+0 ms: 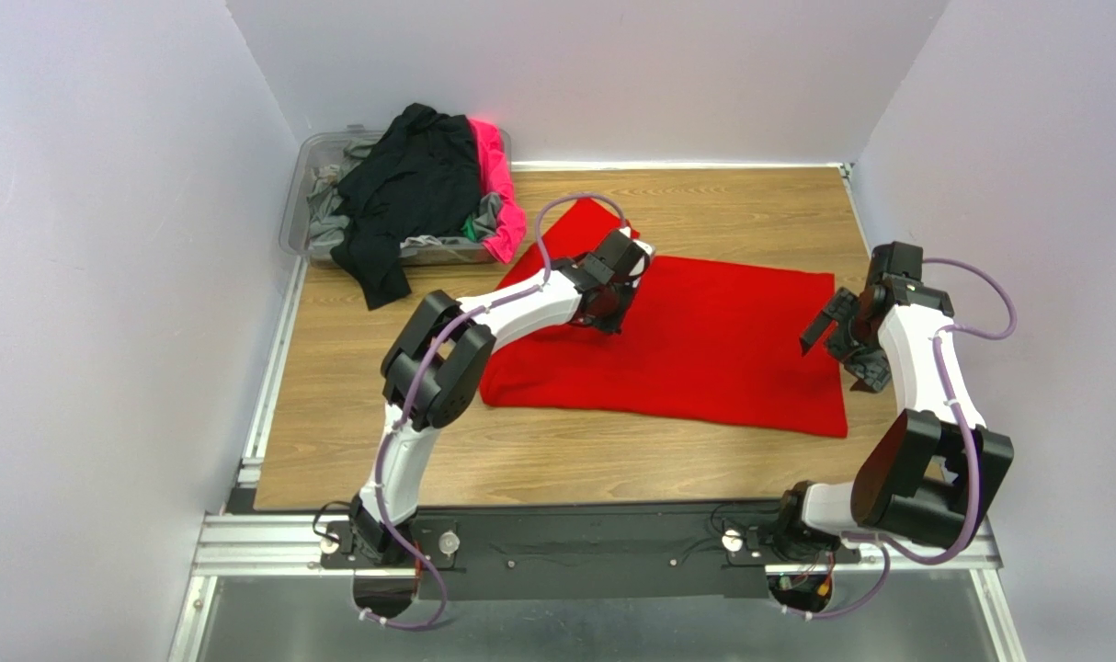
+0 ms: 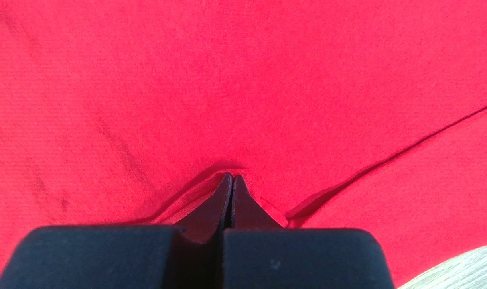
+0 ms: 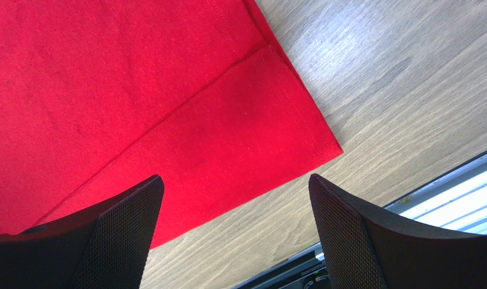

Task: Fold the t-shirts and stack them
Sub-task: Fold the tshirt

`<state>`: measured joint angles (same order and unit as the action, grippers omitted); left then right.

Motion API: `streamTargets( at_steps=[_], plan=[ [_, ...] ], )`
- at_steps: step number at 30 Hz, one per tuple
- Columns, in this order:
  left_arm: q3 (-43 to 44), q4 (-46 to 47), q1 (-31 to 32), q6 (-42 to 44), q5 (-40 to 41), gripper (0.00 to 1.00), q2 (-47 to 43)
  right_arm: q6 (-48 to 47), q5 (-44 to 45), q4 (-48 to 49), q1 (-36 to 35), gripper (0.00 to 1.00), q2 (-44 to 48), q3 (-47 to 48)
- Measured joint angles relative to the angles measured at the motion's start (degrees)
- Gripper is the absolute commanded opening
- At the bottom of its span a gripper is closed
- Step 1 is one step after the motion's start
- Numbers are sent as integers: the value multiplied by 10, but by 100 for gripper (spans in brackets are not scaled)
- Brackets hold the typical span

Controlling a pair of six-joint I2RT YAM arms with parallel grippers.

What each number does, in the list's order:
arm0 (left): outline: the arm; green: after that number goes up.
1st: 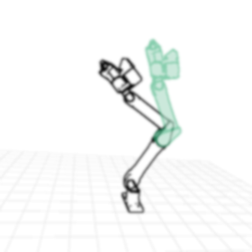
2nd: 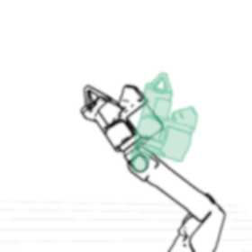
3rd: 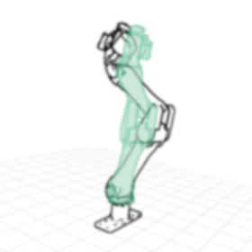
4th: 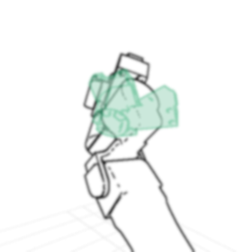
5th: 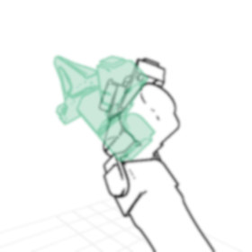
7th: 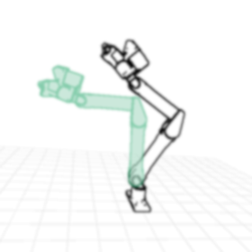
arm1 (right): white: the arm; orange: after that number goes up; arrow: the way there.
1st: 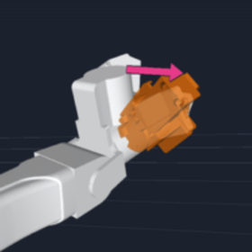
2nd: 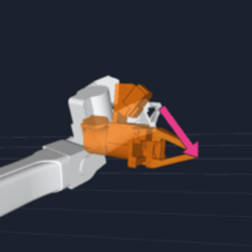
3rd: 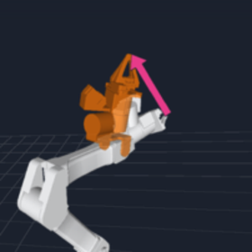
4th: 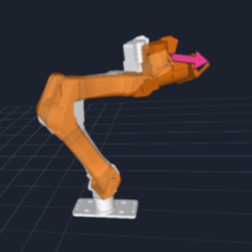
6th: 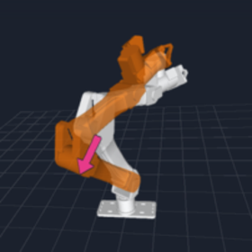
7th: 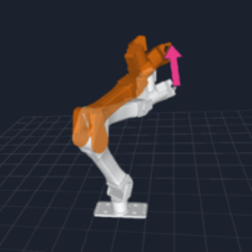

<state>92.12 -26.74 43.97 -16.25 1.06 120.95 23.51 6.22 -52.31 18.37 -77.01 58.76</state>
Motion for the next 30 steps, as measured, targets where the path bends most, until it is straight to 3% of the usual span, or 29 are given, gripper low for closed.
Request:
streamTargets(
  at_steps=[30],
  plan=[
    [50, -29, 17, 71, 10, 0, 33, 0, 0, 0, 0, 96, 0, -2]
  ],
)
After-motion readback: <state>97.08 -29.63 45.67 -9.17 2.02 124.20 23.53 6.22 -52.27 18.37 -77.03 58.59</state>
